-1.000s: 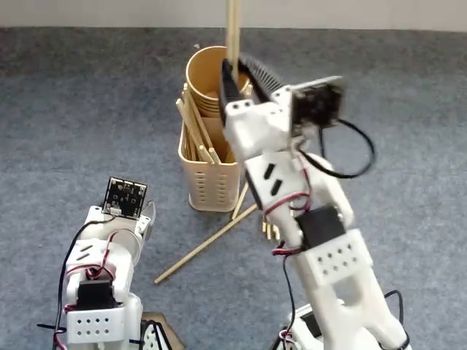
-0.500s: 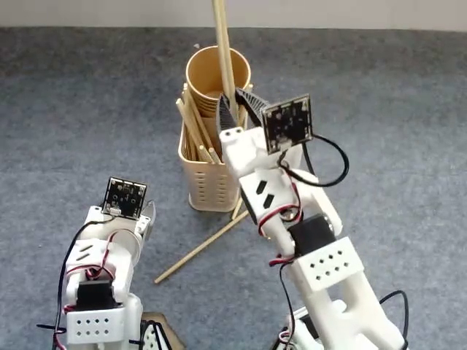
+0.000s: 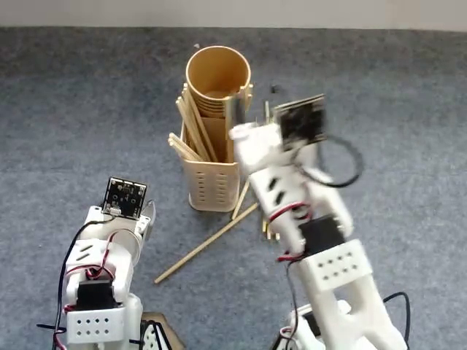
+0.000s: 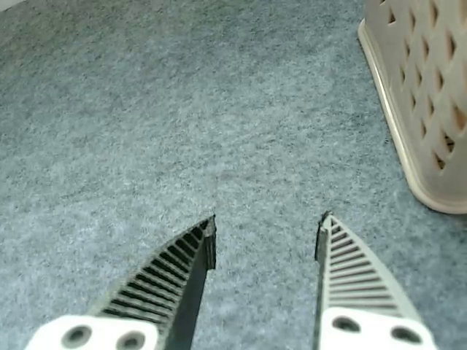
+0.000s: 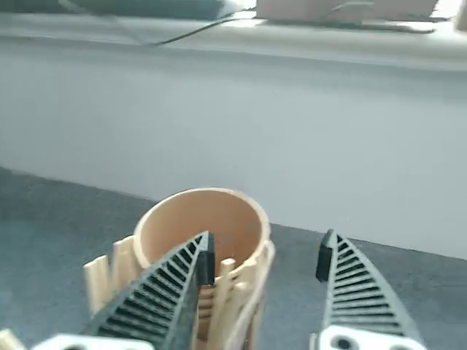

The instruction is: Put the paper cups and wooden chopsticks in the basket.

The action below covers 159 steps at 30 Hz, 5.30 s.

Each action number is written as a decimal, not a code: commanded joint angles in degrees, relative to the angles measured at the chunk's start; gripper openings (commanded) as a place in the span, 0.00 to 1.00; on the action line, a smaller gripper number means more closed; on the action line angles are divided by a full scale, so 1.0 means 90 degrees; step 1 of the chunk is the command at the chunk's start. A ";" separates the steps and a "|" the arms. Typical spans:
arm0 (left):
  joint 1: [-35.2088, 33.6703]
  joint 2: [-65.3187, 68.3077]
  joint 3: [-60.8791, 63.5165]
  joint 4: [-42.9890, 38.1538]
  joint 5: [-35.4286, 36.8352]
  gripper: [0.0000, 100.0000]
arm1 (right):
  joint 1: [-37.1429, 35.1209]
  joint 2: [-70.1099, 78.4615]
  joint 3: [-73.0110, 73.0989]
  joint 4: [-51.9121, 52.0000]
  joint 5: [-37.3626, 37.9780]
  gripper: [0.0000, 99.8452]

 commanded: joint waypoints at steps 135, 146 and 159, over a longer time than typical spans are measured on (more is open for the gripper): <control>0.0015 -0.0034 0.0122 -0.0020 -0.0049 0.25 | 0.0552 -0.0132 -0.1880 0.1792 0.0410 0.26; 0.0015 -0.0034 0.0122 0.0000 -0.0049 0.25 | 0.1763 0.2212 -0.1753 0.4156 0.0039 0.26; 0.0044 -0.0034 0.0122 0.0010 -0.0049 0.25 | 0.1021 0.5485 -0.1861 0.3717 -0.0371 0.26</control>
